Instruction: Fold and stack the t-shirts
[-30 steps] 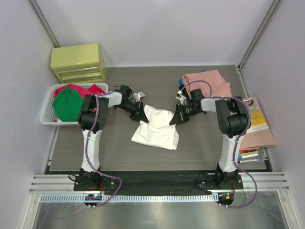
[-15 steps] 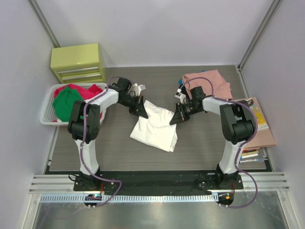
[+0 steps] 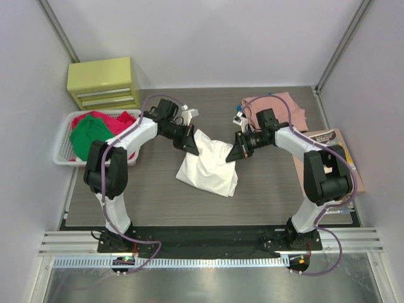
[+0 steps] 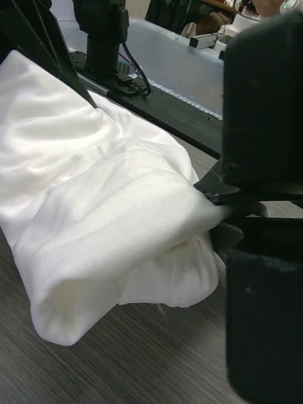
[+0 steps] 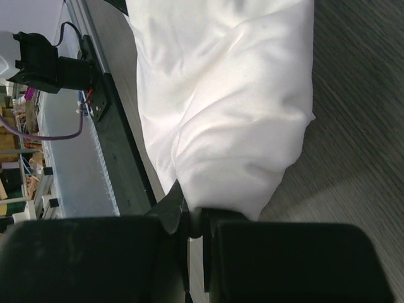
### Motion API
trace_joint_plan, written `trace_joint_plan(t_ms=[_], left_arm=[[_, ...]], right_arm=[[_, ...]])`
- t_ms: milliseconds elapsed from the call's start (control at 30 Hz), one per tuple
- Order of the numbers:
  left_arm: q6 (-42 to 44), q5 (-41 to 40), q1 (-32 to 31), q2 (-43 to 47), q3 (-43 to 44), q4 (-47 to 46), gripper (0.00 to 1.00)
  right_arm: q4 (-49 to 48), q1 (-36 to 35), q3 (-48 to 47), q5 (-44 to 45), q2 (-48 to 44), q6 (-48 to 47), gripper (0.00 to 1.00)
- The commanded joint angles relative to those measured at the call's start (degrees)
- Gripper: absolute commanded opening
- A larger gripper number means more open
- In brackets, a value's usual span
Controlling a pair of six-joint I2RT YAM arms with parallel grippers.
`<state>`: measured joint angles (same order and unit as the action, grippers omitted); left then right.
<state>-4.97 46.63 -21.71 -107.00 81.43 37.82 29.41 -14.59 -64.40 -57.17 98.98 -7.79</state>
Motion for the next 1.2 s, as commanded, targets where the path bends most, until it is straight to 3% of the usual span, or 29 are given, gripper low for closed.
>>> trace_joint_plan(t_ms=[0, 100, 267, 467, 700, 933, 1167], left_arm=[[2.3, -1.2, -0.2, 7.2, -0.2, -0.5, 0.0], [2.2, -1.5, -0.2, 8.3, 0.2, -0.5, 0.0], [2.5, -0.5, -0.3, 3.9, 8.2, 3.0, 0.0], [4.6, -4.3, -1.7, 0.7, 17.0, 6.5, 0.0], [7.8, -10.2, -3.5, 0.4, 20.7, 8.0, 0.0], [8.6, -11.5, -4.4, -4.5, 26.7, 9.5, 0.0], [9.1, -13.1, -5.1, -13.3, 39.9, 13.9, 0.0]], right_arm=[[1.5, -0.6, -0.5, -3.4, -7.0, -2.3, 0.01], [1.7, -0.7, 0.2, -2.6, -9.0, -2.8, 0.01], [2.0, -0.5, 0.0, -1.2, -9.9, -3.7, 0.01], [2.1, 1.1, -0.7, 0.7, -11.6, -4.9, 0.01], [3.4, 5.2, -4.4, 2.2, -12.0, -6.0, 0.01], [3.9, 9.3, -7.3, 4.1, -10.8, -7.3, 0.01], [3.7, 12.2, -10.1, 6.1, -7.9, -7.9, 0.01]])
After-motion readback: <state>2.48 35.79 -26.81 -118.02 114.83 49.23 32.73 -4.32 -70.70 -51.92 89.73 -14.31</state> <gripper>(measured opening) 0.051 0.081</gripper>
